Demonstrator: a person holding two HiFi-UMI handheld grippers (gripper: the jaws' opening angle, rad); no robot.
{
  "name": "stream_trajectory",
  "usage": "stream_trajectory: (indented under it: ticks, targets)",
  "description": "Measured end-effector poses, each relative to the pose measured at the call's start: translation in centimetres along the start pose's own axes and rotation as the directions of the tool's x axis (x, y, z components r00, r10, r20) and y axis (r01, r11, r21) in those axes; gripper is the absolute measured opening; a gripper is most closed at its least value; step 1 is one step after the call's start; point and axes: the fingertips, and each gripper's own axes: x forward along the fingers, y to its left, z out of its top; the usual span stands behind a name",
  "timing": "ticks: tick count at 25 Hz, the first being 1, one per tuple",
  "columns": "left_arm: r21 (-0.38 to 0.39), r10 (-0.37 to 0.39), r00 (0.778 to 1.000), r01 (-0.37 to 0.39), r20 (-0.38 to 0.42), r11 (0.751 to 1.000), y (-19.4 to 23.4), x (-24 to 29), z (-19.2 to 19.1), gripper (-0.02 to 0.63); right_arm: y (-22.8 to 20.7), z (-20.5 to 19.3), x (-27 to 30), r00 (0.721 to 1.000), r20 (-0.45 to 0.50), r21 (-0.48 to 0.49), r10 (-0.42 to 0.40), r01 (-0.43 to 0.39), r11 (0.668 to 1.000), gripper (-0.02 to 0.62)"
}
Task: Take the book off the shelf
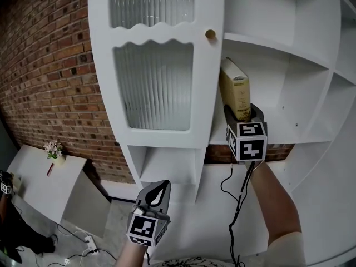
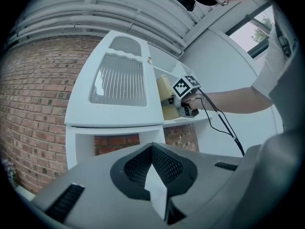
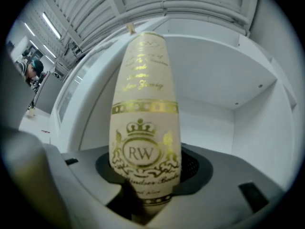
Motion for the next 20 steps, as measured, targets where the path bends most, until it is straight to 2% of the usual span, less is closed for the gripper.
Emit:
stream_trajectory:
  ticks: [6, 13, 20]
  targets:
    - [-0.006, -0.022, 1.0, 0.022, -0.015, 1.0, -2.0, -0.8, -0.3, 0.009, -0.3, 1.2, -5.1, 0.997, 0.076, 0.038, 0.024, -0.027, 0.999, 0.23]
    - [-0.01, -0.038, 0.999, 0.038, -0.019, 0.999, -4.4, -1.9, -0.2, 0.009, 0.2, 0.4, -12.8, 0.988, 0.147, 0.074, 0.053, -0.064, 0.995, 0.23]
    - [-0.029, -0.053, 0.998, 0.052, -0.035, 0.998, -7.0, -3.6, -0.4, 0.009, 1.6, -4.1, -19.8, 0.987, 0.151, 0.088, 0.052, -0.066, 0.994, 0.23]
